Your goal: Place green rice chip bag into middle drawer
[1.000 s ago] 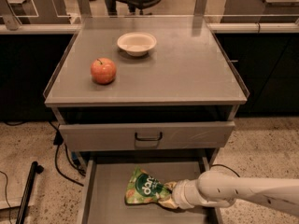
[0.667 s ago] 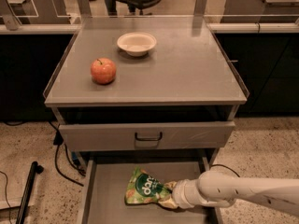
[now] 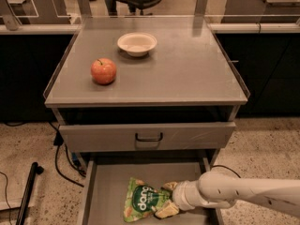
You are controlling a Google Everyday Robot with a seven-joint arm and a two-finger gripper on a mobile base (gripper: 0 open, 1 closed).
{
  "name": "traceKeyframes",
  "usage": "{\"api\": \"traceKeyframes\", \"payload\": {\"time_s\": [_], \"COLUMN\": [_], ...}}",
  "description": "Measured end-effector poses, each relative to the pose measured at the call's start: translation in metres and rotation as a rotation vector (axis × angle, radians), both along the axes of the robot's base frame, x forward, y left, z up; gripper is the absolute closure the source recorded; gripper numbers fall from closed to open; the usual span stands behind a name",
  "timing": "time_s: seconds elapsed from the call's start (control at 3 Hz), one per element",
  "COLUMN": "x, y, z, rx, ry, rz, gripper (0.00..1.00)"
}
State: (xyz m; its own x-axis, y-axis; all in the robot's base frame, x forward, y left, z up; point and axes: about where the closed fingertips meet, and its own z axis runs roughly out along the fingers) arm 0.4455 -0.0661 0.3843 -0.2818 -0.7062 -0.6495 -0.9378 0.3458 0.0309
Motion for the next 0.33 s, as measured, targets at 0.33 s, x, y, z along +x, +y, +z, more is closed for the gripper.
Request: {"api": "traceKeyframes", "payload": {"time_s": [0.33], "x": [0.0], "y": [0.0], "z": [0.0], "rx": [0.0], "ry": [0.0], "rz": [0.0], "gripper": [0.0]}}
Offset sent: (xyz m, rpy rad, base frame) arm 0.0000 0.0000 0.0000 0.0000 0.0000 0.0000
